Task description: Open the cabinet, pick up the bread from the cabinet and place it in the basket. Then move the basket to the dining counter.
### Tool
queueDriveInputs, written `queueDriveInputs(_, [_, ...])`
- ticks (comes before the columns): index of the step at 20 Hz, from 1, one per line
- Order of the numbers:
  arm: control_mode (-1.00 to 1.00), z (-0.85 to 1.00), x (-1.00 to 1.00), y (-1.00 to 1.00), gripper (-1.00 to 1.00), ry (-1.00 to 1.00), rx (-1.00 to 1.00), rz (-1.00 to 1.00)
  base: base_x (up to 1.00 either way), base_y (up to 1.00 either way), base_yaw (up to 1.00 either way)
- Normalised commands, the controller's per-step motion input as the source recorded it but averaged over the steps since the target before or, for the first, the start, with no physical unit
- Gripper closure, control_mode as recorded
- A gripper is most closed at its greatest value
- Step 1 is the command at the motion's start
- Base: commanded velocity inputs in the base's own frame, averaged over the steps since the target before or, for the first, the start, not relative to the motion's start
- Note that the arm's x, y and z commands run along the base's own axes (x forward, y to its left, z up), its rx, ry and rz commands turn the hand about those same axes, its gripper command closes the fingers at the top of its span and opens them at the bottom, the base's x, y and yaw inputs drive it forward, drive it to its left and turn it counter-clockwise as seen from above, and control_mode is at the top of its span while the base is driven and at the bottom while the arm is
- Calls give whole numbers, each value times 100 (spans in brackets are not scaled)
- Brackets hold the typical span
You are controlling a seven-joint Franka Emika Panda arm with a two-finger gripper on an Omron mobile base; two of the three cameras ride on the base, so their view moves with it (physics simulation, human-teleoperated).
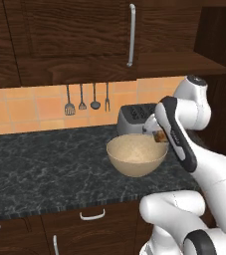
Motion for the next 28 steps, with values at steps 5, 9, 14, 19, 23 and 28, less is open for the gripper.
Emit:
queueDriveInputs(5, [-100,-87,26,8,100,26,5,0,0,0,0])
queueDriveInputs(9, [-100,-55,16,21,100,2,2,0,0,0,0])
queueDriveInputs(14, [-100,-48,22,16,100,0,0,0,0,0,0])
queueDriveInputs(19, [-100,-32,42,5,100,0,0,0,0,0,0])
queueDriveInputs(23, [-100,-29,48,8,100,0,0,0,0,0,0])
queueDriveInputs(28, [-100,-44,47,11,100,3,0,0,0,0,0])
